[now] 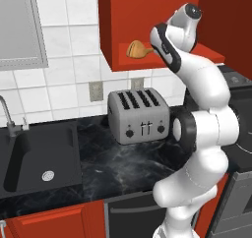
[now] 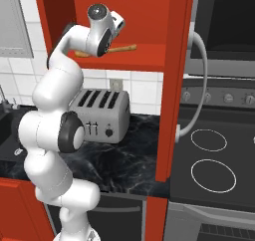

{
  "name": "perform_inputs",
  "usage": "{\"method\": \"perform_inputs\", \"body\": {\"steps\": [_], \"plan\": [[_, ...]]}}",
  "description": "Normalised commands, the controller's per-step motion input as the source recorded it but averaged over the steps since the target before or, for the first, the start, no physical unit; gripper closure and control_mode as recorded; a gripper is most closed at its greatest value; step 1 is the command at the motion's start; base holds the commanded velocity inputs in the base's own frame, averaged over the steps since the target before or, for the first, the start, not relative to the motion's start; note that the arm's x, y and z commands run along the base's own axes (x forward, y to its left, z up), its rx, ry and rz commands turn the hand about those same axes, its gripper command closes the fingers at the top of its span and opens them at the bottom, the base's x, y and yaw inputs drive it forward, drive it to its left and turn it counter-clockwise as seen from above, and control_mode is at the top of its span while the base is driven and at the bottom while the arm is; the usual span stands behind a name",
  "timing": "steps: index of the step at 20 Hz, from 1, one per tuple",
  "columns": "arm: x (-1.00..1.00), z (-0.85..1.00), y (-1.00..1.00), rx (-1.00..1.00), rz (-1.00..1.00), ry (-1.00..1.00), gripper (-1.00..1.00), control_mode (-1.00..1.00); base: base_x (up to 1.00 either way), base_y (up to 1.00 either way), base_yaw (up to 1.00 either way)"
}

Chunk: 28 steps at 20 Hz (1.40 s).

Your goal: Organize the utensils by type. Pick up the wooden spoons from the counter and place them in the open cabinet. Then pick up the metallic utensils from the counter and place them in the open drawer.

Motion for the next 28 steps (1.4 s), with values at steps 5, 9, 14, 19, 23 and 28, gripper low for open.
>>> {"method": "perform_inputs", "body": {"steps": [5,9,14,19,23,28], "plan": [[-0.70,0.00,0.00,0.17,-0.17,-0.01,-1.00,-1.00,0.00,0.00,0.00],[-0.85,0.00,0.00,0.08,-0.06,-0.15,-1.00,-1.00,0.00,0.00,0.00],[-1.00,0.00,0.00,0.00,0.00,-0.25,-1.00,-1.00,0.00,0.00,0.00],[-0.99,-0.01,0.00,0.02,-0.07,-0.18,-1.00,-1.00,0.00,0.00,0.00],[-0.87,-0.02,0.03,0.13,-0.22,0.00,-1.00,-1.00,0.00,0.00,0.00],[-0.72,0.00,0.05,0.16,-0.23,0.13,-1.00,-1.00,0.00,0.00,0.00]]}}
